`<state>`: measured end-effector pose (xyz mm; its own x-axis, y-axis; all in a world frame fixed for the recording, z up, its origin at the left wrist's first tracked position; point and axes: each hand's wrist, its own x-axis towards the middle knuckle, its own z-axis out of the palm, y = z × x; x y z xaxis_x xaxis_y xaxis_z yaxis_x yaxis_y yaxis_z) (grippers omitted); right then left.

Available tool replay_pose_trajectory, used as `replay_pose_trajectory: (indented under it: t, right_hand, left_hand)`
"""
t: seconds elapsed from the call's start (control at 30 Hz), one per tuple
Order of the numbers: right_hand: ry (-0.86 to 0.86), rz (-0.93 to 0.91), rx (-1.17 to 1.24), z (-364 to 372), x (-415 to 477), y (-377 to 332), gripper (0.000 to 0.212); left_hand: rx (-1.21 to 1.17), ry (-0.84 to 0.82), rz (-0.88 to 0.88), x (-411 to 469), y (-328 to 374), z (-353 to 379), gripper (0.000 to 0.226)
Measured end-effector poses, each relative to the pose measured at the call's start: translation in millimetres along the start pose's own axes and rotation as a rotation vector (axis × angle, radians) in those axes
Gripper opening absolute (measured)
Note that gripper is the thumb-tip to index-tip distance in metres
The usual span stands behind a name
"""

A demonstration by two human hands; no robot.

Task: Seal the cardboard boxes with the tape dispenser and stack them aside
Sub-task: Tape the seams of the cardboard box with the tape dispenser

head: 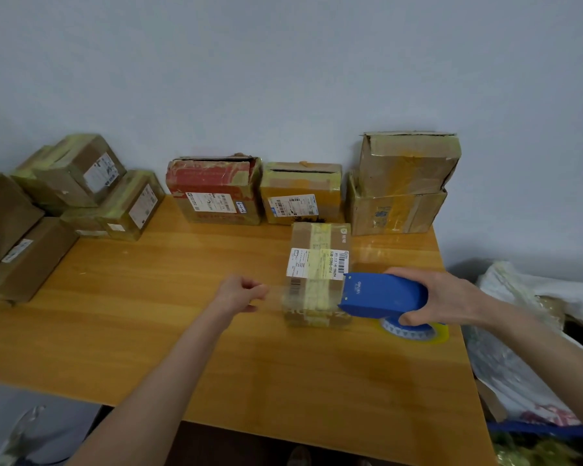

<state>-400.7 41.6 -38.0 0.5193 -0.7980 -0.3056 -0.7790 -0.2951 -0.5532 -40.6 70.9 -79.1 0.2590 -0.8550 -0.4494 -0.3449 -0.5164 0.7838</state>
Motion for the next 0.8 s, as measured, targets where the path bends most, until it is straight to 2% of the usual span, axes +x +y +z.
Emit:
replay_pose_trajectory:
  t: [0.13, 0.37, 0.57, 0.8]
  right_hand:
    - [-0.017, 0.056, 0.076, 2.3, -10.5, 14.2, 0.069]
    - [-0.021, 0.074, 0.022, 9.6, -17.0, 17.5, 0.072]
    - [-0.034, 0.107, -0.069, 9.5, -10.6, 23.1, 0.079]
    - [-0.025, 0.133, -0.106, 20.6, 3.4, 28.1, 0.08]
  left_hand:
    - [0.035, 0.003, 0.012, -2.7, -6.4, 10.2, 0.018]
    - [0.03, 0.059, 0.016, 1.5, -12.1, 16.2, 0.014]
    - [-0.006, 0.033, 0.01, 5.3, -11.7, 12.7, 0.013]
    - [0.06, 0.102, 0.044, 8.1, -22.1, 21.5, 0.011]
